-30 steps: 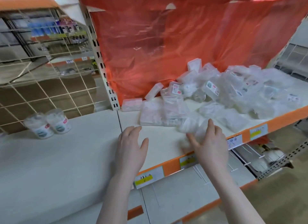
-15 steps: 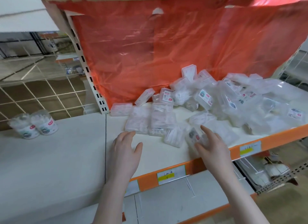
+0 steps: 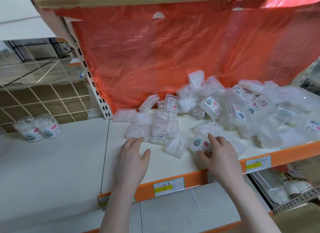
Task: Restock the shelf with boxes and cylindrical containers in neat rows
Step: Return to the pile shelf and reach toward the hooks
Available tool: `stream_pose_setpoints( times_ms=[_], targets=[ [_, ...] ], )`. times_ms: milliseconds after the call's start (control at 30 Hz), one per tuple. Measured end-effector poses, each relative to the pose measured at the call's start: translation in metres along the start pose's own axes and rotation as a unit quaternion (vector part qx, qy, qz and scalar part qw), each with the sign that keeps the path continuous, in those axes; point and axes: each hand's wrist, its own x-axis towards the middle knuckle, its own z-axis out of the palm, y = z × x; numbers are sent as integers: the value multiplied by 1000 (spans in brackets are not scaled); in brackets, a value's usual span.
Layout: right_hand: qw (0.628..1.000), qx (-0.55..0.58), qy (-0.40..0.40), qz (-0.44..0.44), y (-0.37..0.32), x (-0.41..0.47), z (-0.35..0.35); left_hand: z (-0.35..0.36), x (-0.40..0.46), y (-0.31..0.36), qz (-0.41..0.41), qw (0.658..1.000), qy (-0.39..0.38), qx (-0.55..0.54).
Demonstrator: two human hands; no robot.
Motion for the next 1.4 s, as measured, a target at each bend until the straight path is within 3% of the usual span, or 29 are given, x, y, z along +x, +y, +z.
stream_pose_setpoints(
  times_ms=[267,567,733,1000,1167,1400],
  targets=[
    [996,-66,-57,23,-10,3,5,2,1,4,11,1000,-16,3],
    [999,-38,30,20,5,1,-8,26,-4,30,56,997,-56,22],
    [996,-42,67,33,21,-2,-17,42,-5,49,42,993,-85,66],
    [995,-44,90,24,37,-5,-26,51,-4,79,-2,982,-58,182],
    [994,-40,105,10,45,-7,-31,52,-5,85,-6,977,-69,201],
    [993,-31,115,2,51,-10,-35,28,-1,75,0,967,-160,200]
  ],
)
